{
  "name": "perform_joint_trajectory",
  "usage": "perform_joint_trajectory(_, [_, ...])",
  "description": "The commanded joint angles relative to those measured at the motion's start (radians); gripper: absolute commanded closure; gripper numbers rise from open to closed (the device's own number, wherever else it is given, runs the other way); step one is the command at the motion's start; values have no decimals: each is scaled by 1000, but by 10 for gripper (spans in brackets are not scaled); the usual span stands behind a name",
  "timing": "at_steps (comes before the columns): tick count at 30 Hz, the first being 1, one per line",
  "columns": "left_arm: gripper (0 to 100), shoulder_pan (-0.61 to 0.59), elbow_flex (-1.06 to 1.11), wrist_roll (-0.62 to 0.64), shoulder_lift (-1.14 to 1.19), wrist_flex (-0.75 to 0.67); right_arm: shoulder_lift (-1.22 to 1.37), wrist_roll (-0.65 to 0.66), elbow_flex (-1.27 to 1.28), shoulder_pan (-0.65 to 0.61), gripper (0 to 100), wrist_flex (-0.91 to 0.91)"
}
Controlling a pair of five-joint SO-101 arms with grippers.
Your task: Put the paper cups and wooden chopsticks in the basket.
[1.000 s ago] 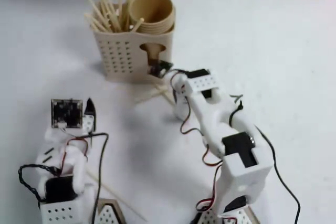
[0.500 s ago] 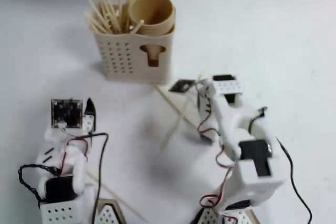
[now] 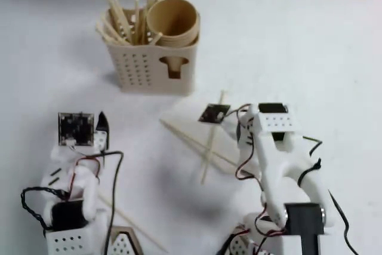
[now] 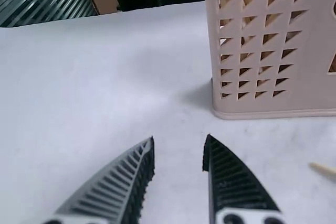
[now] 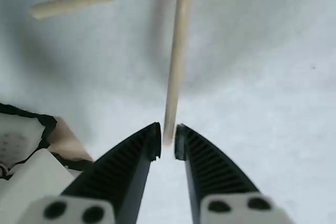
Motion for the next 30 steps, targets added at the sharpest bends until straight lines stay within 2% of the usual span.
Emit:
perform_joint_trajectory(1, [838, -10, -8, -5, -12, -3, -74, 11, 0, 31, 803, 59])
perform_joint_trajectory(4, [838, -10, -8, -5, -12, -3, -142, 5, -23, 41, 752, 131])
perform_joint_trajectory(6, [838, -8, -8, -5, -12, -3, -185, -71, -52, 30, 748, 177])
perform_joint_trajectory(9, [838, -8, -8, -5, -12, -3, -220, -270, -84, -64, 735, 194])
perform_joint_trajectory(13, [838, -10, -8, -5, -12, -3, -220, -575, -86, -266, 652, 177])
perform_joint_trajectory(17, [838, -10, -8, -5, -12, -3, -220, -799, -84, -418, 621, 77])
perform_joint_trajectory(24, [838, -10, -8, -5, -12, -3, -84, -930, -32, -492, 670, -203])
perform_joint_trajectory(30, [838, -10, -8, -5, -12, -3, 143, -936, -34, -486, 716, -386])
